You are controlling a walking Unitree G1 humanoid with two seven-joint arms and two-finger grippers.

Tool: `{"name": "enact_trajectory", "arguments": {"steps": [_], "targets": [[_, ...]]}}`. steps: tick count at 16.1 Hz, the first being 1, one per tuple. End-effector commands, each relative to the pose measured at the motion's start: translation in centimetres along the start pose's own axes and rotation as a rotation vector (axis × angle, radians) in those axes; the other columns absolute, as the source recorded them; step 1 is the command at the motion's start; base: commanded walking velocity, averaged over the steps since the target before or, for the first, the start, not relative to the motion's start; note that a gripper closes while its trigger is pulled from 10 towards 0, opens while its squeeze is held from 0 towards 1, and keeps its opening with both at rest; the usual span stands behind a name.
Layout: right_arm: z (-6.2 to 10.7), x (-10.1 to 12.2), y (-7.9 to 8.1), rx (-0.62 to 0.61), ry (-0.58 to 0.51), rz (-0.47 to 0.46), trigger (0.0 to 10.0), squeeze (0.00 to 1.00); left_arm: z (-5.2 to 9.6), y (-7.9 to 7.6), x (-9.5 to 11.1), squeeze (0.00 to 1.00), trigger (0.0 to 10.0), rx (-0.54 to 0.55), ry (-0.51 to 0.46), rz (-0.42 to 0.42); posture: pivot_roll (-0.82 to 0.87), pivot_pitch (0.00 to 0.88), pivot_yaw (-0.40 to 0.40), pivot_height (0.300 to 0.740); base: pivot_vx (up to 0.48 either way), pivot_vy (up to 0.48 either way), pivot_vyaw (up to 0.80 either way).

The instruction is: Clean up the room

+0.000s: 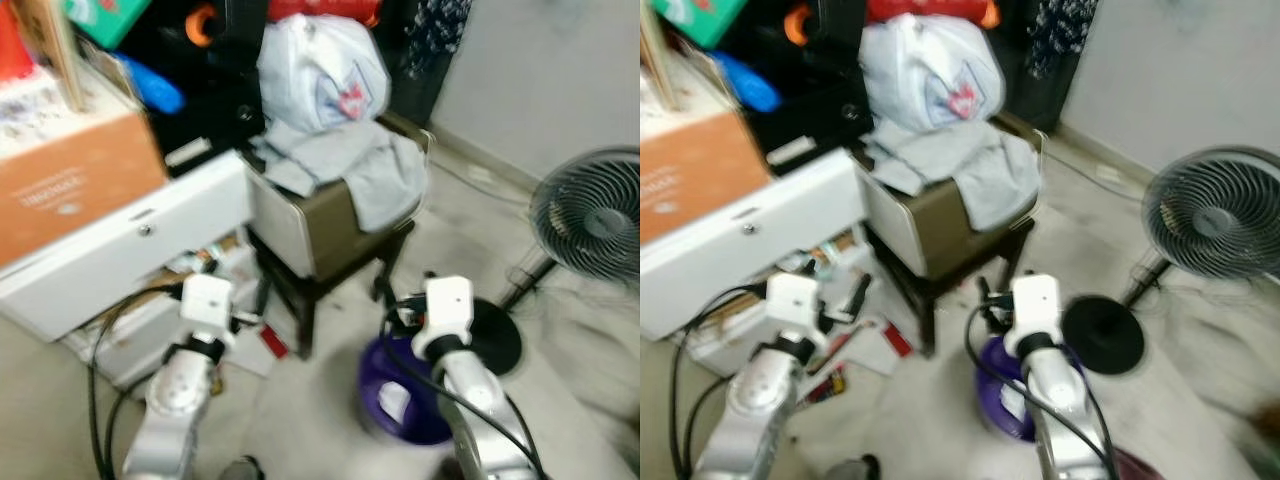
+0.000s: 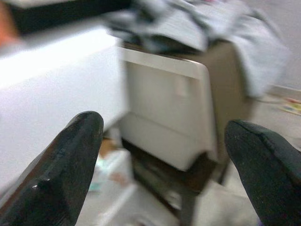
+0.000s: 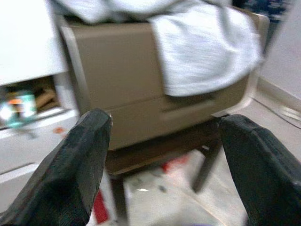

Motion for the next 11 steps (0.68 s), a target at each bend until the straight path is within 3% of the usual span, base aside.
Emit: {"name": "enact_trajectory", "arguments": {"steps": [1,5,11], "targets": [[0.21,0.44,-0.9,-0.023,-0.008,0.008,10.0,0.0,0.12,-0.62,0.34,0.0,10.0,-0.01,-0.007,0.005,-0.05,0.141,-0.055,0.74,0.0,0.0,0.0],[0.17,0.49,-1.02,-0.023,-0.009,0.023,10.0,0.0,0.3,-0.47,0.38,0.0,10.0,0.007,-0.004,-0.005,-0.05,0.141,-0.055,0.74,0.0,0.0,0.0],[-0.07,0.43,-1.09,-0.021,0.001,0.021,10.0,0.0,0.21,-0.52,0.25,0.0,10.0,0.005,0.006,0.002,-0.05,0.142,-0.054,0.74,0.0,0.0,0.8]]}}
Point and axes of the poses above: a point about 5 cm out from each wrist's last joint towards the gripper, its own z axis pointing back from the gripper into the wrist, its own x axis along the axis of the wrist's last joint, y = z × x, the point moved 1 cm from there along -z, pointing out of the wrist towards the gripper, and after that the axes turned 9 degrees about -z, right-handed, at the moved point
